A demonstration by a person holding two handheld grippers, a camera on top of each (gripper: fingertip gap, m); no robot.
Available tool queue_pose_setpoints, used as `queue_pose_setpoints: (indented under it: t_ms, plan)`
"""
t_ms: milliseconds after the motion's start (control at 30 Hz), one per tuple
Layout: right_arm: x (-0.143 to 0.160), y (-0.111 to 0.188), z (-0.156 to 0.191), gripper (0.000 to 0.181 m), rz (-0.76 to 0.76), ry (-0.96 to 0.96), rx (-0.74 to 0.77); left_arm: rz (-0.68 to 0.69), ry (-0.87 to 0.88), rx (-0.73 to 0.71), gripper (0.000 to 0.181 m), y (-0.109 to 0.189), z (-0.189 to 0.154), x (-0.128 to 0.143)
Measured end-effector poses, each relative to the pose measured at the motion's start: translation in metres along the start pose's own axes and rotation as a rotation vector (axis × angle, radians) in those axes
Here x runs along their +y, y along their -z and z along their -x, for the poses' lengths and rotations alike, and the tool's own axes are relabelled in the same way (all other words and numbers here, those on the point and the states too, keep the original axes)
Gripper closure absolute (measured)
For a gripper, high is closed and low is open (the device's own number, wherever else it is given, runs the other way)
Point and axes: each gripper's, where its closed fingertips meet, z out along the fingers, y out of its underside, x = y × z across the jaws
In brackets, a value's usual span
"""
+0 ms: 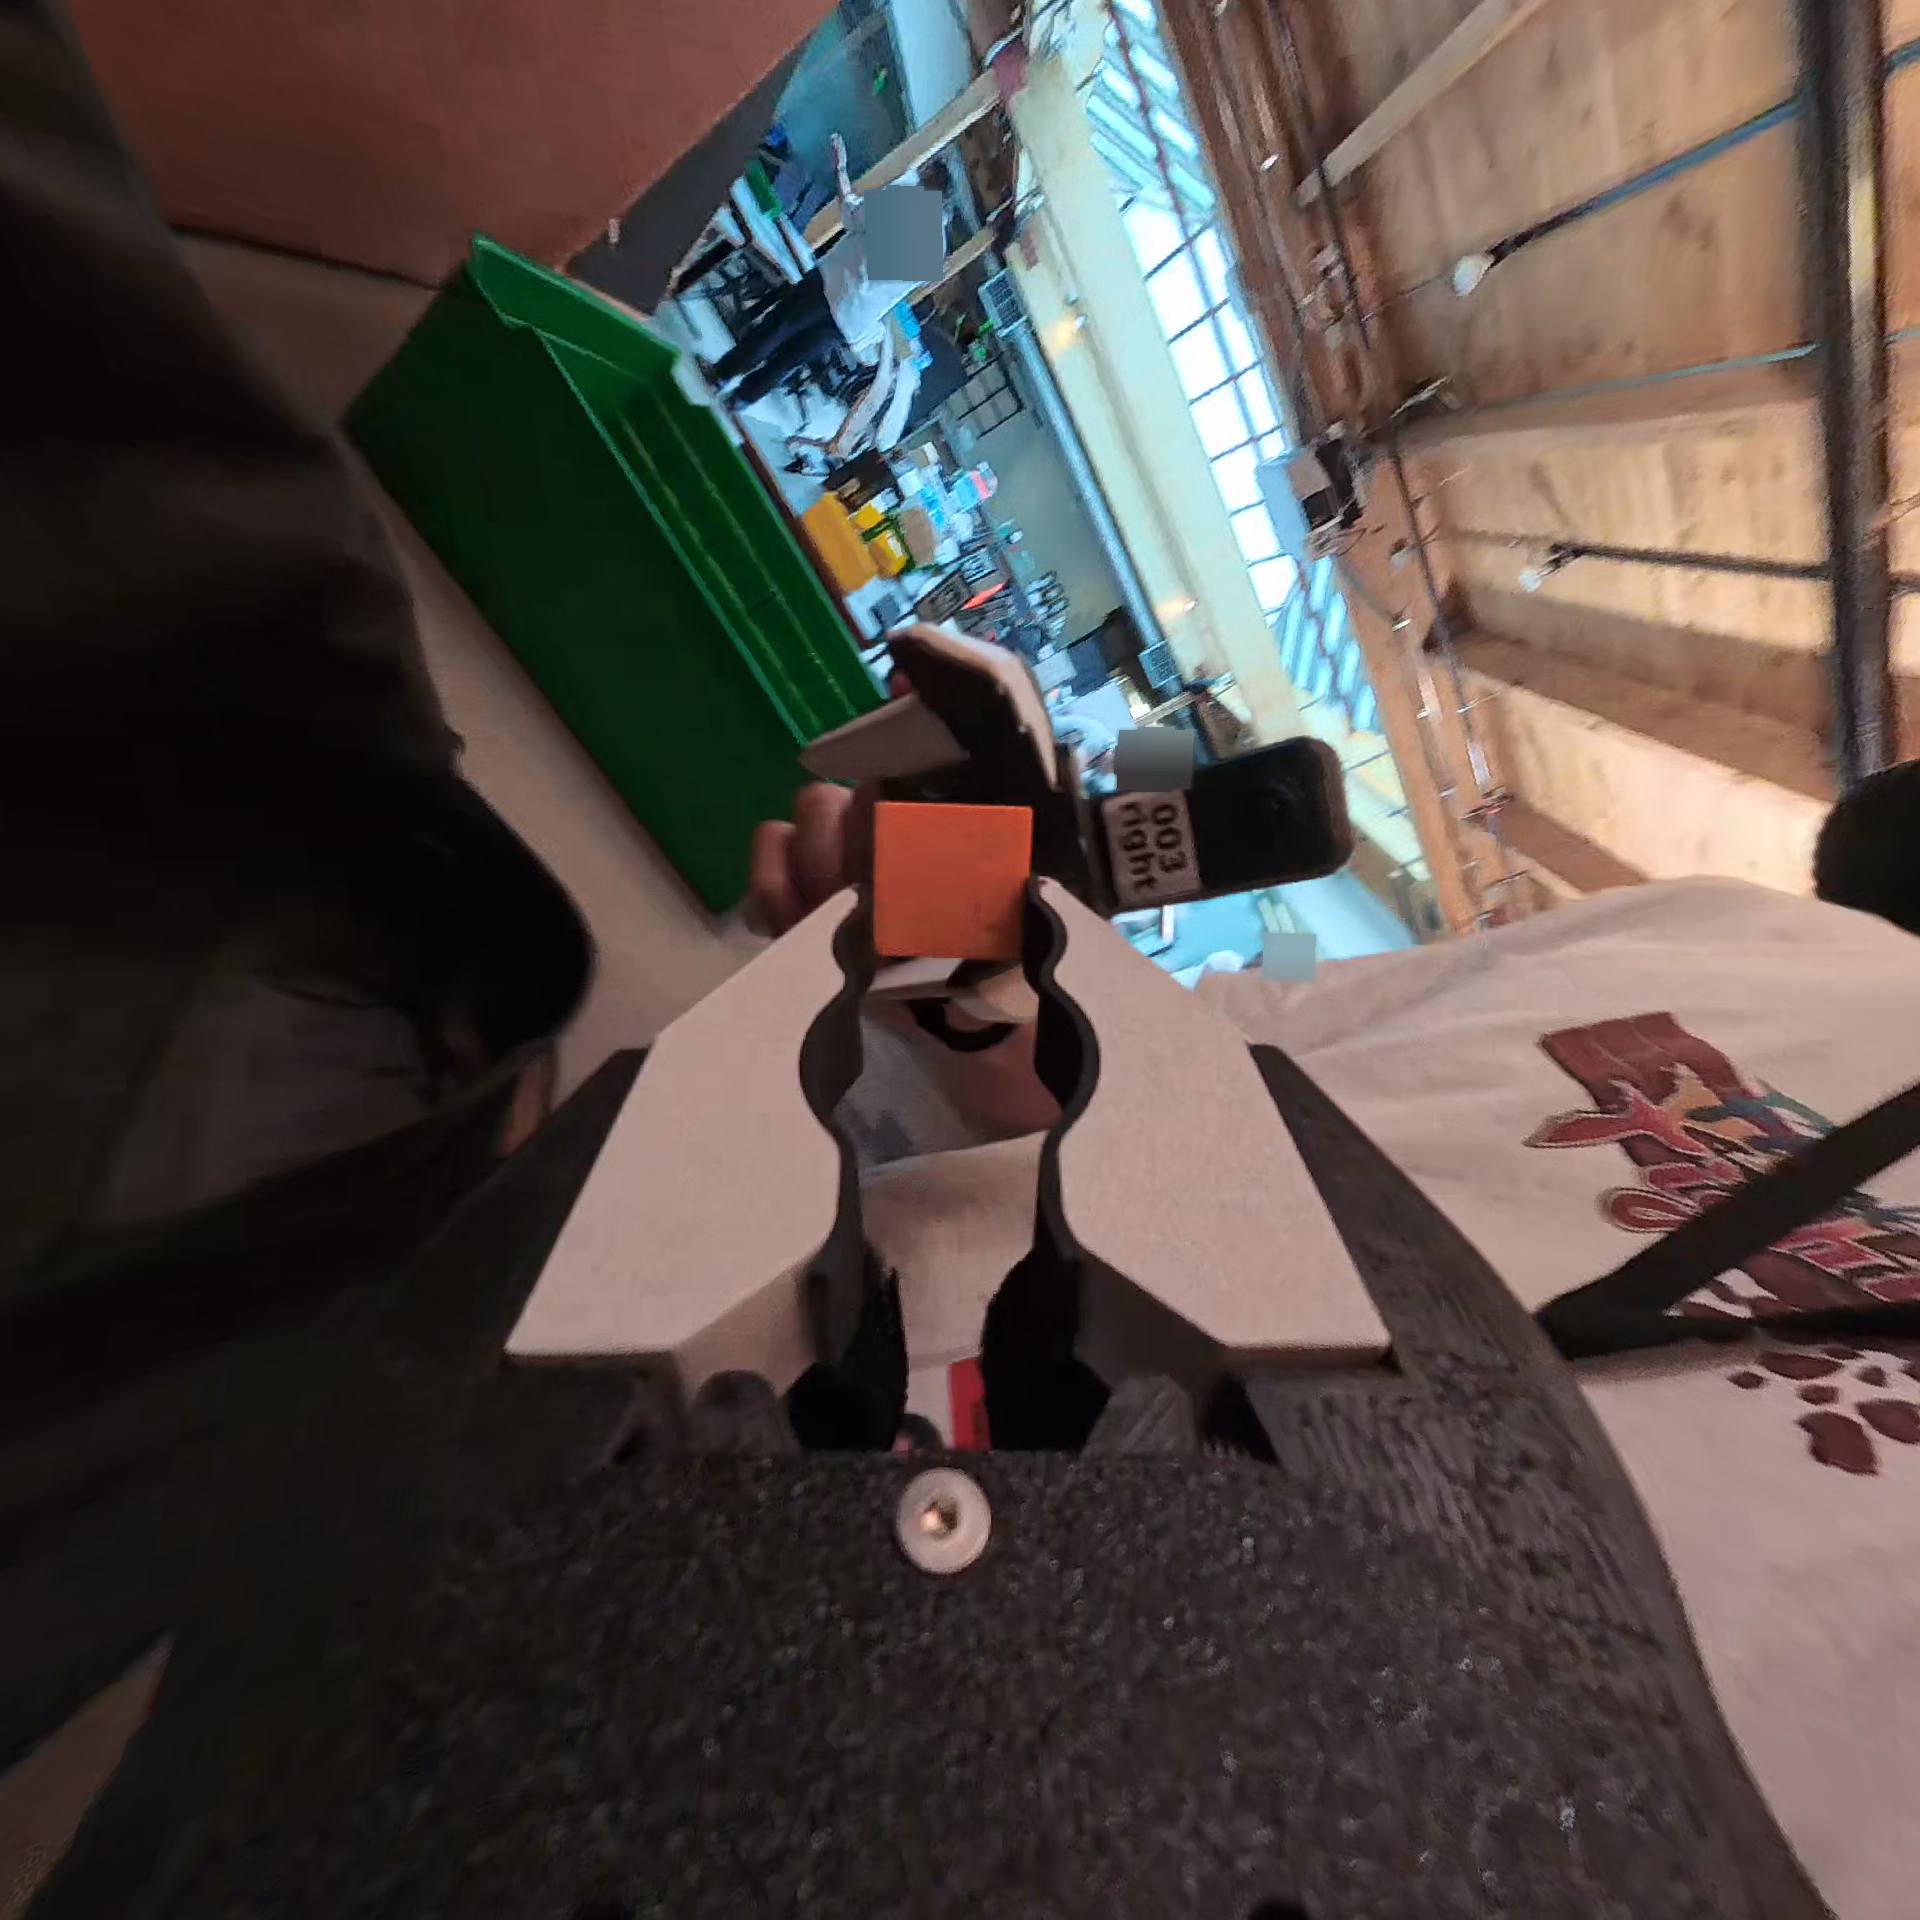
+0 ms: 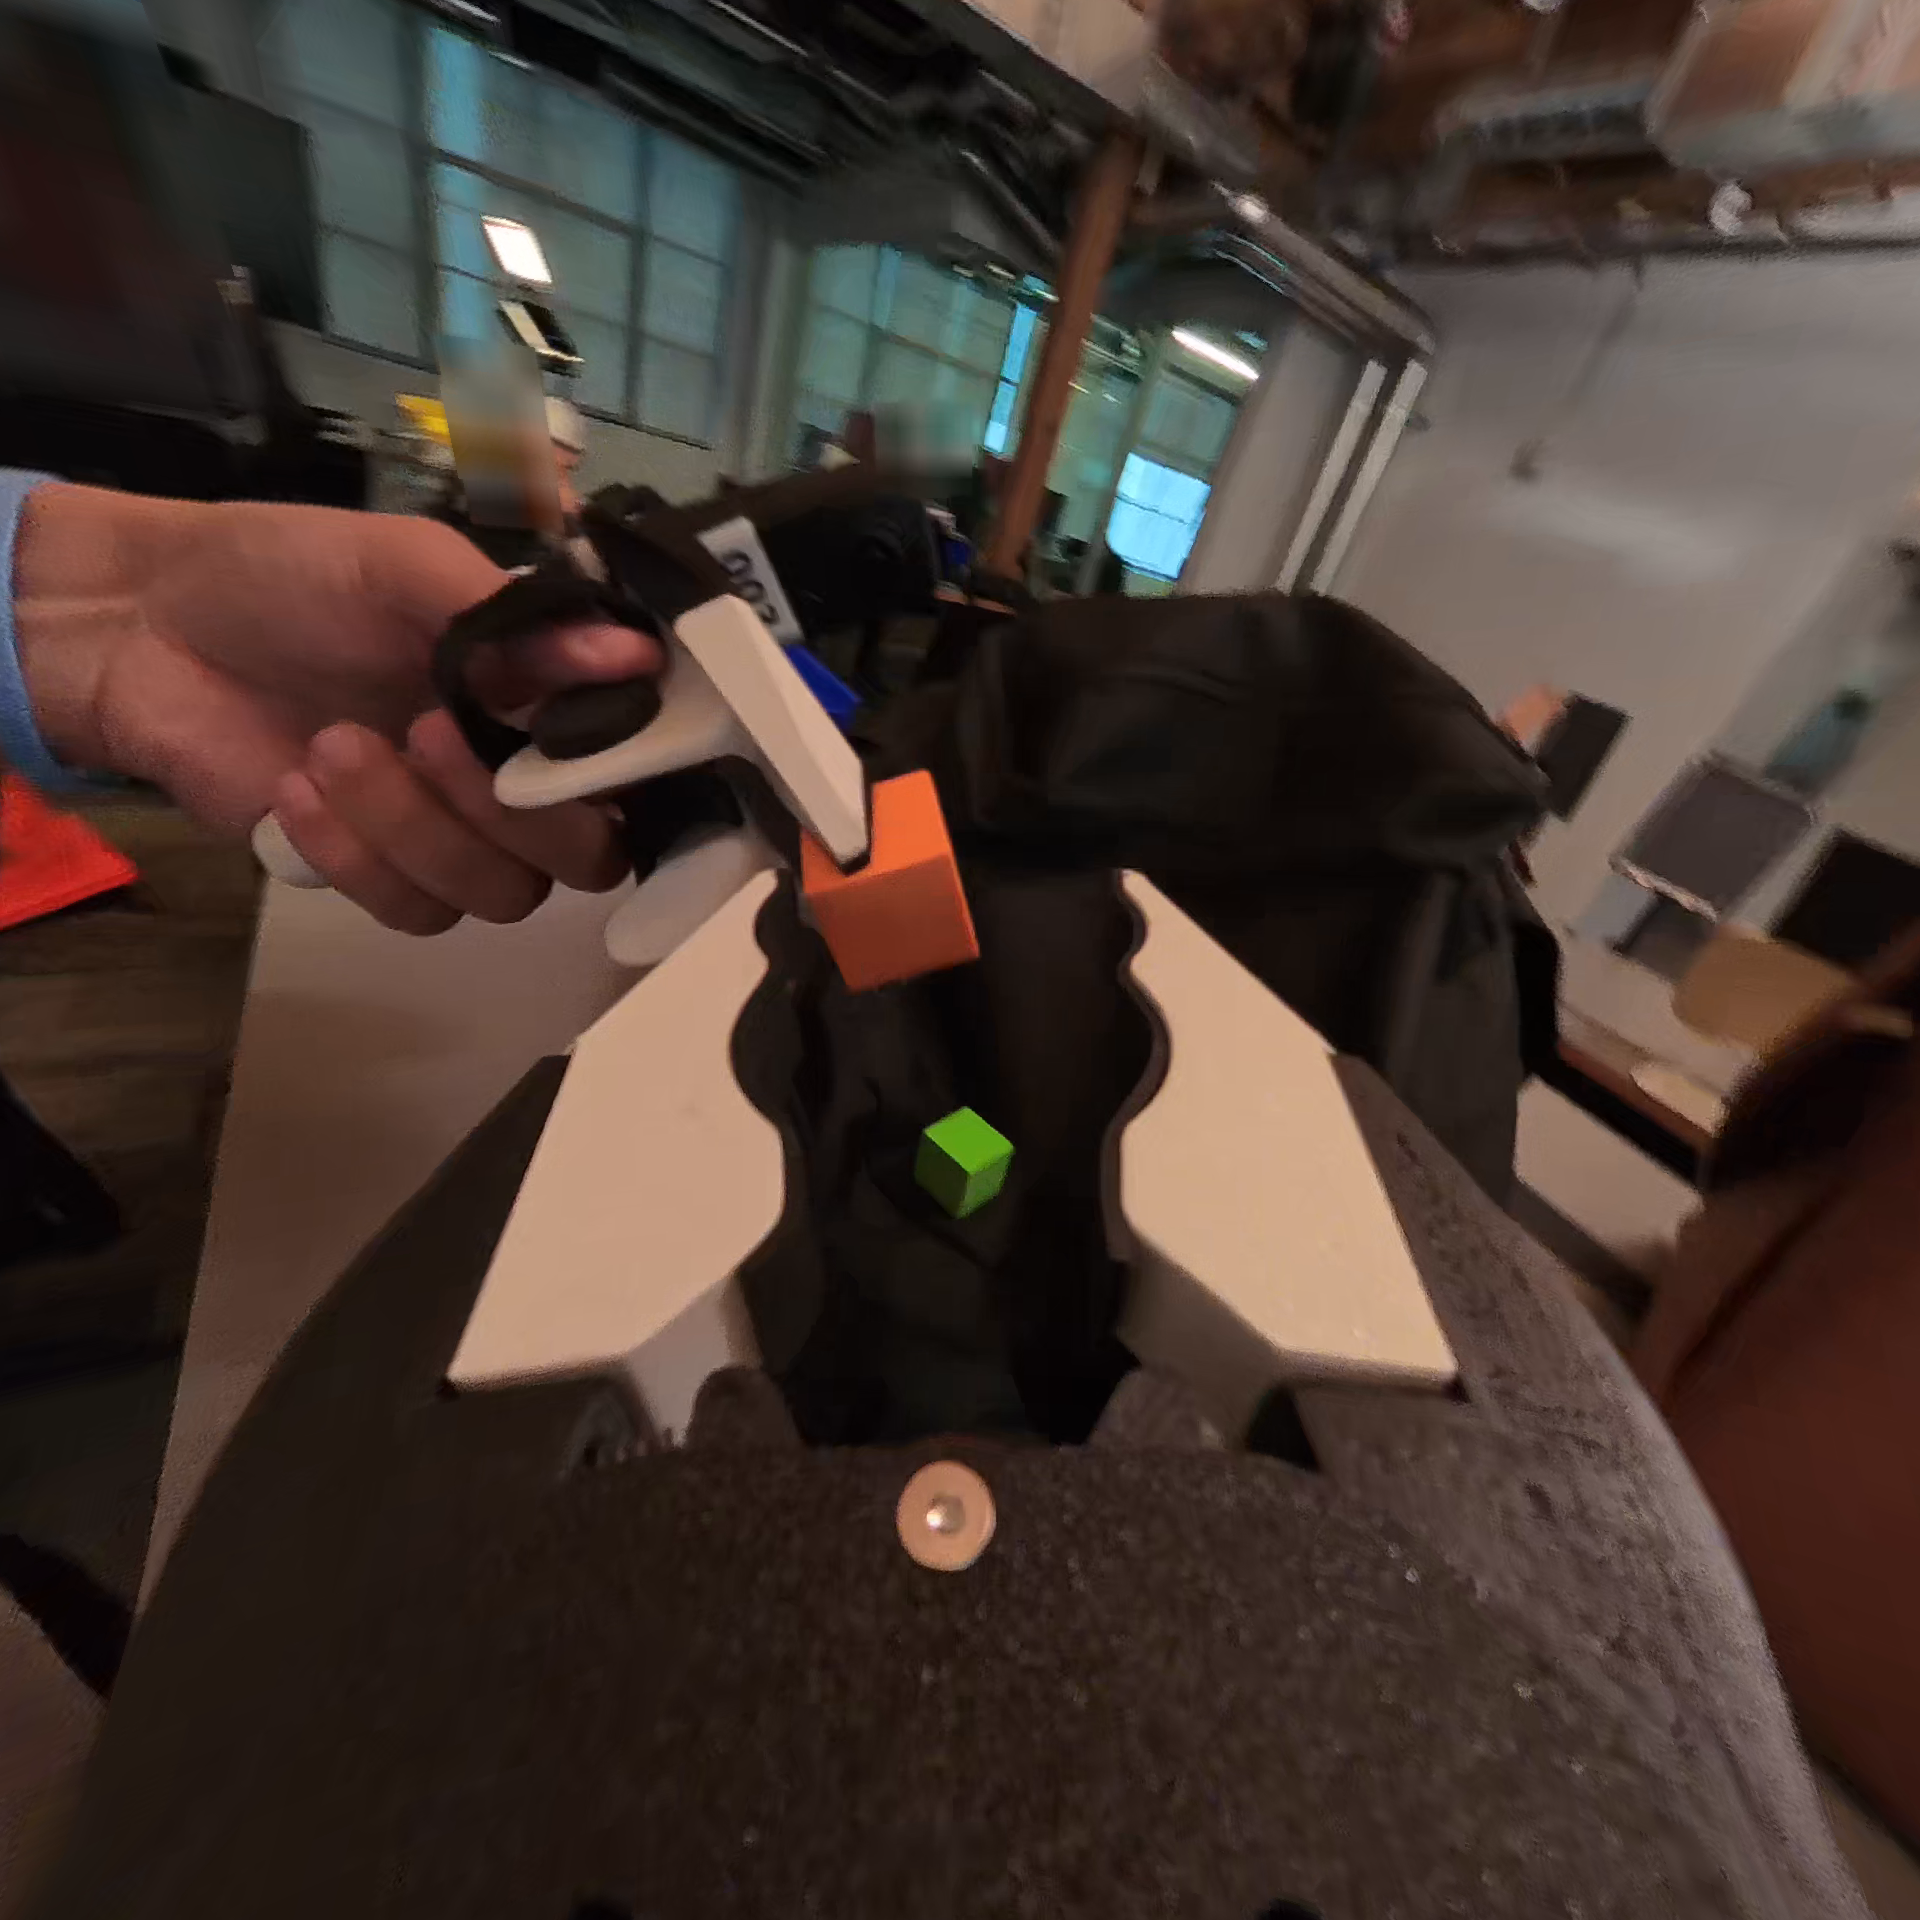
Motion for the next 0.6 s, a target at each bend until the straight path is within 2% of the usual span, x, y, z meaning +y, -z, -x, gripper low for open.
queue_pose_setpoints:
  t_ms: [67,167,200,233,300,400,467,500,567,600]
  plan:
    - [0.002,-0.003,0.018,0.150,0.011,0.083,-0.124,-0.054,0.055,0.076,0.153,-0.004,-0.014,0.005]
    - [0.001,0.006,0.021,0.154,0.017,0.133,-0.209,-0.129,0.078,0.098,0.151,-0.004,-0.020,0.008]
    - [-0.001,0.012,0.018,0.153,0.020,0.125,-0.232,-0.152,0.080,0.105,0.144,-0.003,-0.023,0.009]
    - [-0.004,0.019,0.010,0.153,0.025,0.130,-0.220,-0.177,0.076,0.094,0.138,-0.001,-0.025,0.010]
    - [-0.009,0.039,-0.021,0.153,0.046,0.167,-0.145,-0.210,0.034,0.018,0.138,0.003,-0.020,0.016]
    - [-0.001,0.081,-0.097,0.154,0.148,0.121,0.042,-0.191,-0.004,-0.085,0.138,0.006,-0.014,0.035]
    - [0.038,0.120,-0.162,0.154,0.322,0.009,0.243,-0.191,-0.002,-0.129,0.138,0.006,-0.009,0.047]
    - [0.072,0.142,-0.183,0.154,0.461,-0.088,0.295,-0.206,0.001,-0.146,0.138,0.007,-0.006,0.050]
    - [0.146,0.192,-0.204,0.154,0.815,-0.311,0.380,-0.233,0.033,-0.146,0.138,0.007,-0.001,0.055]
    - [0.175,0.211,-0.205,0.154,0.937,-0.411,0.400,-0.238,0.056,-0.139,0.138,0.006,0.002,0.056]
